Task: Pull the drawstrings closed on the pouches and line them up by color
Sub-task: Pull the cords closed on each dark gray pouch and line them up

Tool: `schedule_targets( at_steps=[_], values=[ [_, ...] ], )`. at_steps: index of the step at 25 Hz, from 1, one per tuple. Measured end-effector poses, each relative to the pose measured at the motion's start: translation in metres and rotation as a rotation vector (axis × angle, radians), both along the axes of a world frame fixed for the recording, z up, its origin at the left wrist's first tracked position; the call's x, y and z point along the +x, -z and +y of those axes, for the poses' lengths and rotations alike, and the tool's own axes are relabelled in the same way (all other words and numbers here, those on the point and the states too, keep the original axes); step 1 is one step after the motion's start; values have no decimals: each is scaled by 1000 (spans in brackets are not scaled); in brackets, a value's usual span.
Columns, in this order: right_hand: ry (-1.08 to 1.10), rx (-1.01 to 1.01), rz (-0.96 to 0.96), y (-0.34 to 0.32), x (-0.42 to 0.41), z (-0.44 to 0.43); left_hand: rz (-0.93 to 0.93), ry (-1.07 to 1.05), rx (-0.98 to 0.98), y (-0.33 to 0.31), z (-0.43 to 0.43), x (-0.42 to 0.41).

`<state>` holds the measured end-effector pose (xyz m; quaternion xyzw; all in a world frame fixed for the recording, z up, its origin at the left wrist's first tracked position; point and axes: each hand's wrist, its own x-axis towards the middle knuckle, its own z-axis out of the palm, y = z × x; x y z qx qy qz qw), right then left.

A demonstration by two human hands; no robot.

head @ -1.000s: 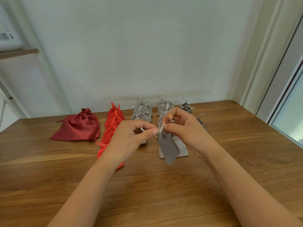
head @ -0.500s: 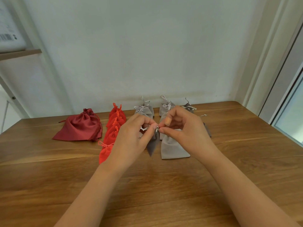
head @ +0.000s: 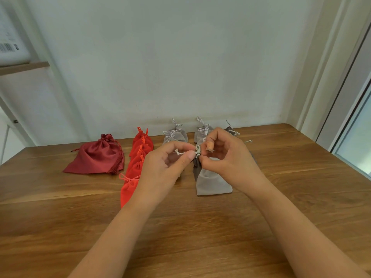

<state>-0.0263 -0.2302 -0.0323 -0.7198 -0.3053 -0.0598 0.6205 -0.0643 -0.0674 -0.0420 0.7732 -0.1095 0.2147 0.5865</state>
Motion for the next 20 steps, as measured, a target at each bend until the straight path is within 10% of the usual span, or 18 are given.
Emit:
schedule_targets(
  at_steps=[20],
  values=[
    [-182,-178,-39,-12,2,-20,28,141,10,0,-6,-3]
  ],
)
